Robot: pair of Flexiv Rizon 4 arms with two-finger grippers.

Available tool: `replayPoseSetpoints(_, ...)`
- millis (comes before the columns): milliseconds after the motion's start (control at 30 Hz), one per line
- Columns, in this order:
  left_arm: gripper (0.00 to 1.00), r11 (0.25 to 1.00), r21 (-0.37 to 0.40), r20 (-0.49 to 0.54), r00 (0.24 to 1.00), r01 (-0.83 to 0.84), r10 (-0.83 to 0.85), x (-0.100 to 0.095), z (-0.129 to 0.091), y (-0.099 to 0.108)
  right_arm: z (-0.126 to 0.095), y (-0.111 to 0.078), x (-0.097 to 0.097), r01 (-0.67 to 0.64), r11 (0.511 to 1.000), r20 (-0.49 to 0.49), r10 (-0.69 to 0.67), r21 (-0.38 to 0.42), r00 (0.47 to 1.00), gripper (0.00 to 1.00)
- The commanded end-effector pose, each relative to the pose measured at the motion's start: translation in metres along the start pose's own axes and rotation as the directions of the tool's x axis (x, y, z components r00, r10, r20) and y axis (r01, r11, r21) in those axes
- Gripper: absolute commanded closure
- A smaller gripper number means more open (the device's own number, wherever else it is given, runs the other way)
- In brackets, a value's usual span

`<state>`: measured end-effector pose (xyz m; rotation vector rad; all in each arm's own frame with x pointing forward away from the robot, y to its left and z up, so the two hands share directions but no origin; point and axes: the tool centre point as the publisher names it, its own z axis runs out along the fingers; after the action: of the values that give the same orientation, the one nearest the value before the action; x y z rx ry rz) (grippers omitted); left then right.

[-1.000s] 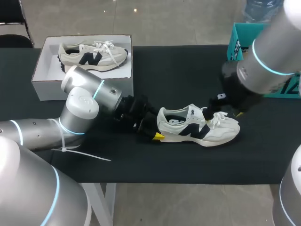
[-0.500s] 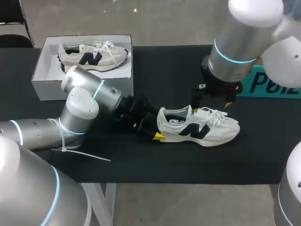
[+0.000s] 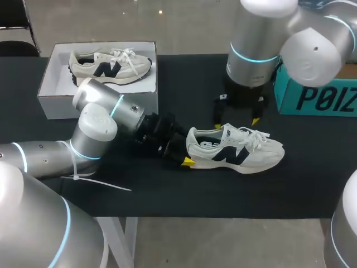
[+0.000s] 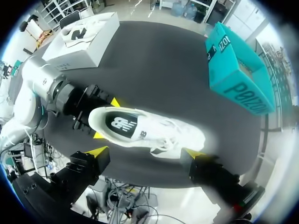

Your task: Take the shoe out of the shoebox, open the shoe tongue, remove and reinsert the insole, then place the shoe into the shoebox

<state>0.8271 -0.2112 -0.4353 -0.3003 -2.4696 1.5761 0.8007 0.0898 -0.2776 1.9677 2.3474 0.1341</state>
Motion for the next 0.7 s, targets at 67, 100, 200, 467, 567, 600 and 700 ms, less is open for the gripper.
replayPoseSetpoints(67,1.0,1.0,-0.003,-0.002,1.0,0.001,-0.001,-0.003,0.005,0.005,0.014,0.007,0.005,-0.019,0.998,0.024,0.018,0.063,1.0,0.0)
replayPoseSetpoints(100,1.0,1.0,-0.003,-0.002,1.0,0.001,-0.001,-0.003,0.005,0.005,0.015,0.007,0.005,-0.021,0.998,0.03,0.019,0.066,0.999,0.0)
replayPoseSetpoints(200,1.0,1.0,-0.003,-0.002,1.0,0.001,-0.001,-0.003,0.005,0.005,0.019,0.007,0.005,-0.039,0.996,0.061,0.035,0.074,0.998,0.0)
replayPoseSetpoints(467,1.0,1.0,-0.003,-0.002,1.0,0.001,-0.001,-0.003,0.005,0.005,0.031,0.011,0.011,-0.056,0.995,0.119,0.046,0.088,0.992,0.0)
replayPoseSetpoints(567,1.0,1.0,-0.003,-0.002,1.0,0.001,-0.001,-0.003,0.005,0.005,0.036,0.014,0.014,-0.056,0.994,0.128,0.043,0.095,0.991,0.0)
replayPoseSetpoints(600,1.0,1.0,-0.003,-0.002,1.0,0.001,-0.001,-0.003,0.005,0.005,0.037,0.014,0.015,-0.056,0.994,0.13,0.043,0.099,0.991,0.0)
replayPoseSetpoints(700,1.0,1.0,-0.003,-0.002,1.0,0.001,-0.001,-0.003,0.005,0.005,0.042,0.015,0.017,-0.058,0.993,0.131,0.044,0.104,0.99,0.0)
